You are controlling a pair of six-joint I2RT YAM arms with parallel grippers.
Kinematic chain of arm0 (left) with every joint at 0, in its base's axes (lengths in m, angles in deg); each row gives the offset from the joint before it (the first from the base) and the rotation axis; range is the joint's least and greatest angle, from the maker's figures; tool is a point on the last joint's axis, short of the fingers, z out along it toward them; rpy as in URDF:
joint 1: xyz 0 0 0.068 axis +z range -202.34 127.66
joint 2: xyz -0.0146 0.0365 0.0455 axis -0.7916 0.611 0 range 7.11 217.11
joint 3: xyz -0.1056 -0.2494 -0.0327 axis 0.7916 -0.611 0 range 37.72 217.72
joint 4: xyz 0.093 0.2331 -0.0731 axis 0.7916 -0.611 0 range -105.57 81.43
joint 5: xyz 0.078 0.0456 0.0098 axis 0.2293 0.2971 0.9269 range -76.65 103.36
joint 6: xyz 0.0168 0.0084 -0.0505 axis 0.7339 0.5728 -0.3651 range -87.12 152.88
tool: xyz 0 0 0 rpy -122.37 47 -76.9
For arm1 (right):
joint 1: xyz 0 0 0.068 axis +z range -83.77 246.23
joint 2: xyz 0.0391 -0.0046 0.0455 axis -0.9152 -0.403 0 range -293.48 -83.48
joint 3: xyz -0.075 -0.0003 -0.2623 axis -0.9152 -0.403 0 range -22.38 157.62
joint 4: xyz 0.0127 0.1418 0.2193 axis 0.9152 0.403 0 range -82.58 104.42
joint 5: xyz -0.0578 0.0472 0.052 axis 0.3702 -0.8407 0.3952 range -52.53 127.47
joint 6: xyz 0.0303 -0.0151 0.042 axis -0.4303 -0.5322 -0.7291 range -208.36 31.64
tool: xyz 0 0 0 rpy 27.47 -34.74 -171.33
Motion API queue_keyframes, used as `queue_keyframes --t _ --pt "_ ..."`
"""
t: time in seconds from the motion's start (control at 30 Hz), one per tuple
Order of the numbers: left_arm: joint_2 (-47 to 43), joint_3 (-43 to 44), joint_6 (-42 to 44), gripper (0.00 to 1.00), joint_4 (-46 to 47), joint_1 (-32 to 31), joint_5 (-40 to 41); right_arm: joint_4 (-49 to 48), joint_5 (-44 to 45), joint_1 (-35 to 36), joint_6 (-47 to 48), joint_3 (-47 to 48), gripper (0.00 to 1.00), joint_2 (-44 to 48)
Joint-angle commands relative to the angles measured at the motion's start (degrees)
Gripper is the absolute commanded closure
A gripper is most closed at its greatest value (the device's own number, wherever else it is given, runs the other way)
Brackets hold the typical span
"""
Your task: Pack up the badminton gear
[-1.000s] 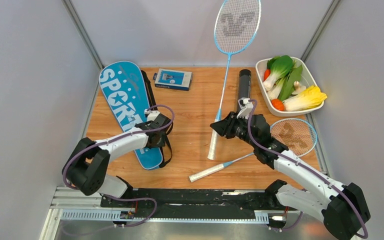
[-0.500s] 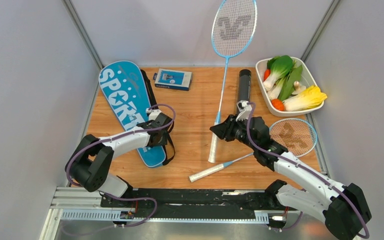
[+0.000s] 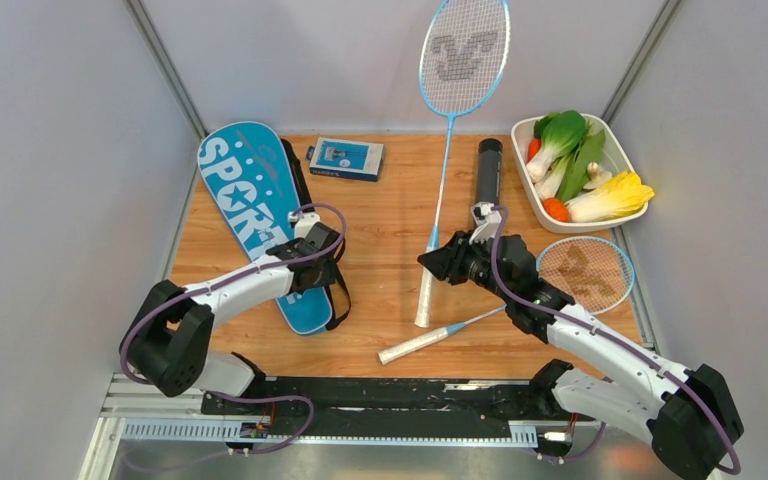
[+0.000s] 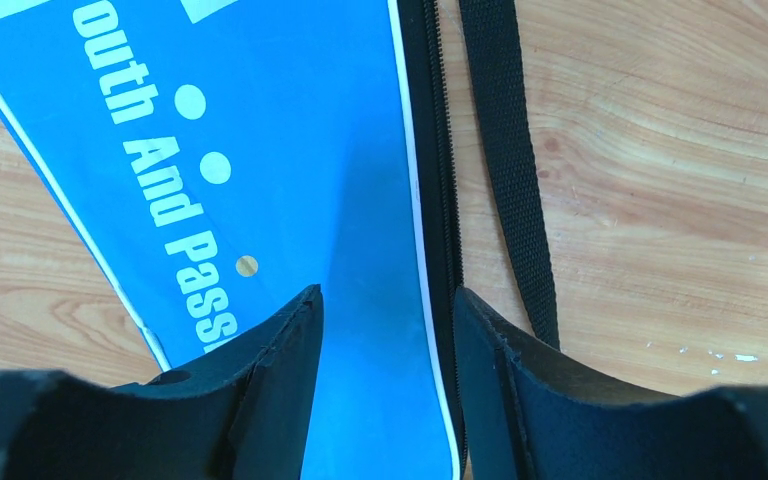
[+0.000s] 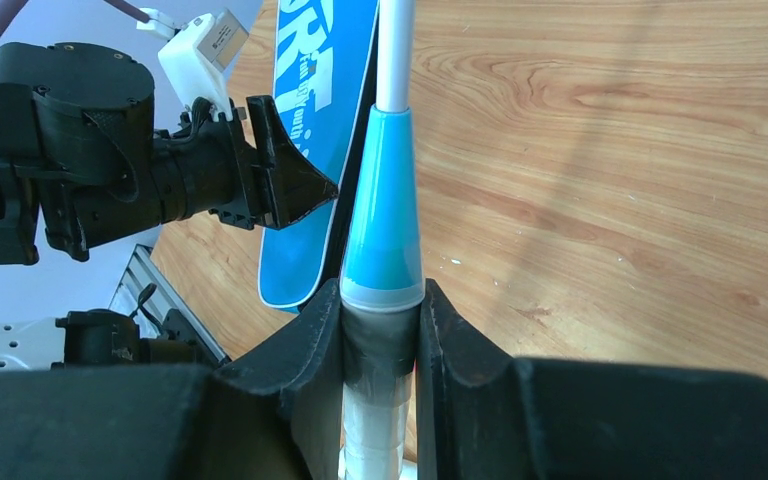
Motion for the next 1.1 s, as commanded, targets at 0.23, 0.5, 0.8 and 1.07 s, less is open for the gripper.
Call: queue_keyframes --t 0.23,0.5,0.8,1.07 --pt "6.38 -0.29 -2.79 0.54 1.57 -0.04 -0.88 -4.22 1.24 0.63 1.8 -0.13 1.0 1.04" --pt "-3.37 -1.91 -3.06 1.0 0.54 -0.04 -4.29 -4.21 -2.52 1.38 1.15 -0.96 1.0 0.15" --pt "-25.29 -11.58 -5.73 1.0 3.88 -0.04 -11.64 -5.25 -18.52 7.67 -7.61 -0.38 1.0 -5.71" --pt "-41.25 -18.74 -5.3 1.0 4.58 -0.05 -12.0 -18.0 -31.56 12.86 -19.26 -5.11 1.0 -13.18"
